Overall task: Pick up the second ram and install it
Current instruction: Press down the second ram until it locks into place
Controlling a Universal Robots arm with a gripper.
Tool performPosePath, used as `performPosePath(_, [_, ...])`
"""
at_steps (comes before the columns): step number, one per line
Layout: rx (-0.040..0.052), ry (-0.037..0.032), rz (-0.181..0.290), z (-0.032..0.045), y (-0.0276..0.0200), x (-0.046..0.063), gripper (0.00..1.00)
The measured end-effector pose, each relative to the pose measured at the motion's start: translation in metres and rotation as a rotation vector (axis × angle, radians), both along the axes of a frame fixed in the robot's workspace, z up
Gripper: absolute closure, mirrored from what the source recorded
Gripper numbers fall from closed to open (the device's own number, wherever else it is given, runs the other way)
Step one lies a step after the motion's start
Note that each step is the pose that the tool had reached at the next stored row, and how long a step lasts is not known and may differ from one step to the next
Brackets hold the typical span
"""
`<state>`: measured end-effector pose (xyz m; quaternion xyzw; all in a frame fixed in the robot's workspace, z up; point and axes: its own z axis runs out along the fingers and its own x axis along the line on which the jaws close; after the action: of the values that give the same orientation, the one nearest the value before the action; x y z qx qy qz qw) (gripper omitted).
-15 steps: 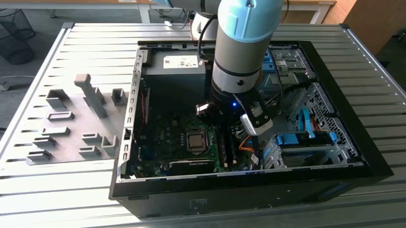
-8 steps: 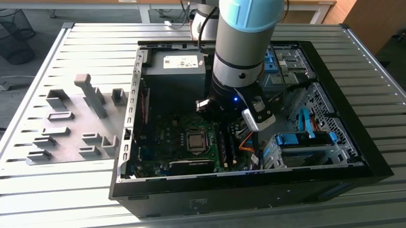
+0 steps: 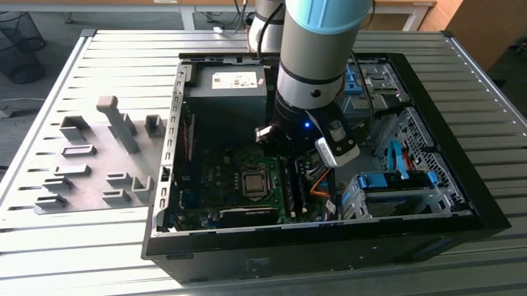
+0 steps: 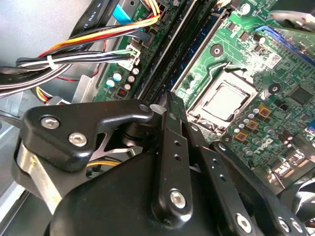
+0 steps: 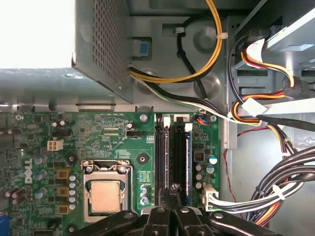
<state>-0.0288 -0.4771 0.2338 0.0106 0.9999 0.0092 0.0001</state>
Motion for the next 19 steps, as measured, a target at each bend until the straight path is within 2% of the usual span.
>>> performPosePath(12, [-0.0001,0.0001,0.0,0.0003,0.0,0.0,0.89])
performPosePath(19, [0.0,0.0,0.0,-0.0062,0.0,0.0,0.89])
